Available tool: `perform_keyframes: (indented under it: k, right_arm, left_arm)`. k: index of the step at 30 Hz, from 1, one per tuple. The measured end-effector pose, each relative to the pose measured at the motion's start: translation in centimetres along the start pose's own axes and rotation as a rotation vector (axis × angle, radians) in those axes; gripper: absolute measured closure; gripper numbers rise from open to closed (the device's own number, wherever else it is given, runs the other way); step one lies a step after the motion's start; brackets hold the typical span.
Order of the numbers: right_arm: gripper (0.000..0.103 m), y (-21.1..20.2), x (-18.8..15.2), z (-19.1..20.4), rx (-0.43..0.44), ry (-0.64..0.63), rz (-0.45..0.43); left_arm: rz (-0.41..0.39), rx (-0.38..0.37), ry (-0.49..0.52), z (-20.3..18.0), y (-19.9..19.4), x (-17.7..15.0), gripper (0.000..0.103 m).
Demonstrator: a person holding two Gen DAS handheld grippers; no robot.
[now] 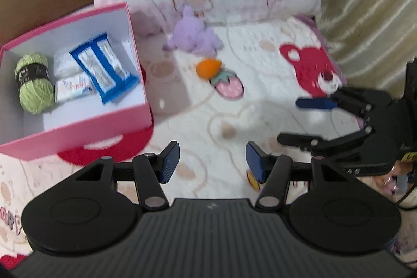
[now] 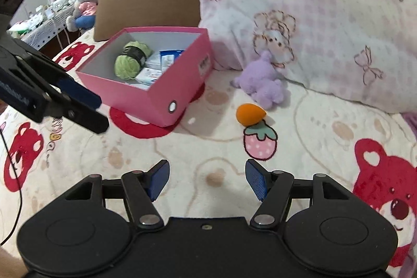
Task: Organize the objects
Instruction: 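Withdraw the left tool from the box toward the orange sponge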
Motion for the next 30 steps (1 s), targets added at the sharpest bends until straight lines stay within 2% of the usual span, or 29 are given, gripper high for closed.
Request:
perform_keyframes:
  k: [4,8,14,16,20,24,27,30]
  right_arm:
    - [0.033,0.9,0.0,0.1,-0.046,-0.044,-0.022]
    - [0.032,1.4,0.2,0.8,-0.049,-0.089,-0.045]
    - [0.032,2.5,1.5,0.7,-0.082,-0.135,-0.1]
    - [0.032,3.3,1.9,0.5,-0.105,-0.154,-0.083]
    - [0.032,5.1,2.3,-0.6,-0.076,-0.111,-0.013]
    - [0.032,6.4,2.4,-1.4,-0.073,-0.089,-0.007]
    - [0.032,6.9,2.5,-1.8,-0.079,-0.085,-0.011]
    - [0.032,7.6,3.0,-2.4,-0.09,-0.092,-0.012]
  left_arm:
    - [-0.043,-0.04,-0.031,0.4,0.9,1.0,0.047]
    - [-0.092,-0.068,-0.042,0.2,1.9,1.9,0.047]
    - [-0.171,-0.079,-0.023,-1.0,3.2,3.3,0.047]
    - [-0.185,-0.086,-0.025,-1.2,3.8,3.9,0.047]
    - [-0.165,-0.127,-0.091,-1.5,5.6,4.9,0.047]
    - [-0.13,-0.175,-0.128,-1.6,7.6,5.9,0.048]
    - [-0.132,-0.178,-0.15,-1.4,8.7,6.4,0.048]
    - [-0.142,-0.149,-0.151,-0.9,9.5,6.8,0.048]
Point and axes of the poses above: each gripper's, at about its wrist camera, not at the fingertips, and y roughly the way its jaws point, z to its left, x to its top, the point moved 7 cm from there along y, roughly the way its jaws point, and after that the axes turned 11 degrees about z, right-handed, at the moved point
